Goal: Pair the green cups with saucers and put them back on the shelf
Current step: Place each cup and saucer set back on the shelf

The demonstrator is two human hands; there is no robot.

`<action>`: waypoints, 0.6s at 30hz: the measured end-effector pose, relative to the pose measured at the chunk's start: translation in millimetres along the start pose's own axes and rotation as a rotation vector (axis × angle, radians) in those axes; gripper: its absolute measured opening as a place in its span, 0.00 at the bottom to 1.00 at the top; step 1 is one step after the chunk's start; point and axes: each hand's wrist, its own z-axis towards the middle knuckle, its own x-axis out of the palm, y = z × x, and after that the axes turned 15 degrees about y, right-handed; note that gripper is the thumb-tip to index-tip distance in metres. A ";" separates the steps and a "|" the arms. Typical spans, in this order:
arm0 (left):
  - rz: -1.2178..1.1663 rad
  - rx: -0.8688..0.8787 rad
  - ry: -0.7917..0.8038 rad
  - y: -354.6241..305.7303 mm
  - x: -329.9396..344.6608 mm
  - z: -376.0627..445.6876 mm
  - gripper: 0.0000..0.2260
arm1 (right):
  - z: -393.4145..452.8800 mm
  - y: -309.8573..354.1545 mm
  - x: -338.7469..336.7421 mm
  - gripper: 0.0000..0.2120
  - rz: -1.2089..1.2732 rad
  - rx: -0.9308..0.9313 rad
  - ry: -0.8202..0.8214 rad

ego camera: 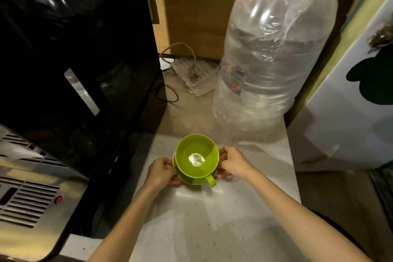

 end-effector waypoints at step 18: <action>-0.284 0.558 0.150 -179.5 11.9 -112.2 0.06 | -159.4 158.6 -55.4 0.05 0.266 -0.638 -0.109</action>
